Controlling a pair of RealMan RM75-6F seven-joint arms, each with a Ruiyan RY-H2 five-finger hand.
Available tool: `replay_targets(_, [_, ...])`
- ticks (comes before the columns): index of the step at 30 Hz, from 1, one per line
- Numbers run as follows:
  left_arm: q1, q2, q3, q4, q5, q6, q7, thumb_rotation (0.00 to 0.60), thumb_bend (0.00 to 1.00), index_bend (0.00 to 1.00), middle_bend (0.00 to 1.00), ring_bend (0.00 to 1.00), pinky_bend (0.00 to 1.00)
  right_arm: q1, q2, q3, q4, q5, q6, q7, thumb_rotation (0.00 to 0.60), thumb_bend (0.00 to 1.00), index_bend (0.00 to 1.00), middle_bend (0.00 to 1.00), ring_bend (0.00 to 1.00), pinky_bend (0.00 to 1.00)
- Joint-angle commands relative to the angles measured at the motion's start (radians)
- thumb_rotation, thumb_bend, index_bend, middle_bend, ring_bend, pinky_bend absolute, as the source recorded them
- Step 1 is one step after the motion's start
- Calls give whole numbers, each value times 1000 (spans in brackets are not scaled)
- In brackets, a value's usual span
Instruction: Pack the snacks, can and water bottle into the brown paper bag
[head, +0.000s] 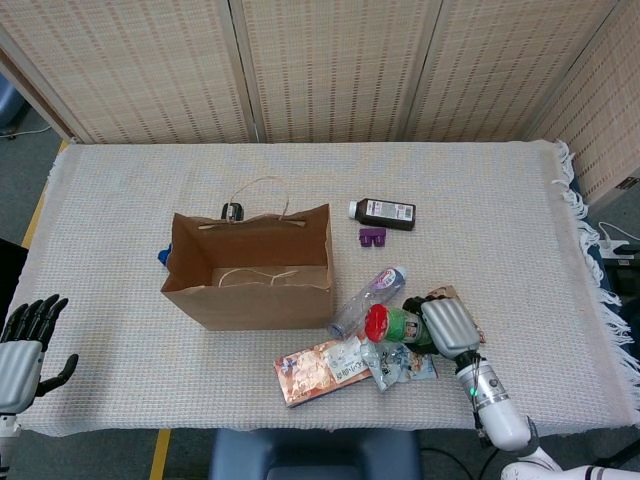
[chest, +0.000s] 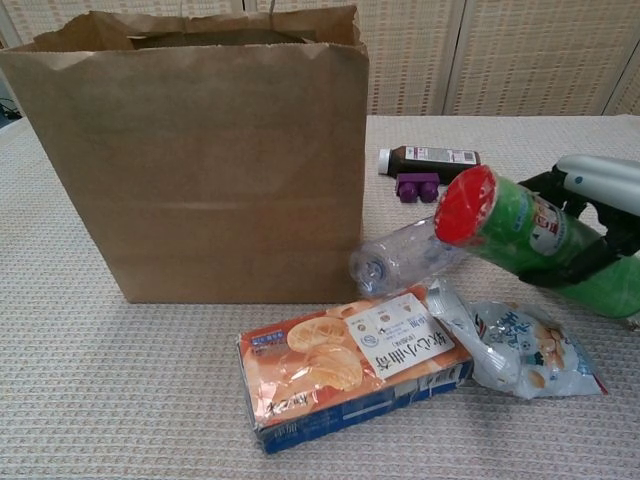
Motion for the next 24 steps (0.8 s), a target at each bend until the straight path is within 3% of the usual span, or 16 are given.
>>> replay_targets(1, [0, 0, 0, -1, 0, 0, 1, 600, 359, 28, 0, 0, 0, -13, 46, 25, -34, -17, 28, 40, 600, 269, 658, 556, 566, 682])
replay_targets(5, [0, -1, 0, -1, -1, 1, 5, 600, 359, 29, 0, 0, 0, -19, 105, 82, -82, -30, 72, 95, 600, 269, 658, 557, 566, 682])
replay_targets(13, [-1, -2, -1, -4, -4, -1, 12, 600, 359, 28, 0, 0, 0, 21, 181, 276, -204, -9, 173, 150, 600, 269, 657, 556, 562, 682])
replay_targets(20, [-4, -2, -2, -4, -3, -3, 10, 600, 360, 28, 0, 0, 0, 166, 98, 445, -281, 32, 252, 41, 600, 266, 647, 556, 549, 682])
replay_targets(24, [-4, -1, -1, -3, -2, -3, 5, 600, 359, 29, 0, 0, 0, 279, 2, 499, -269, 51, 284, -59, 600, 265, 643, 556, 543, 678])
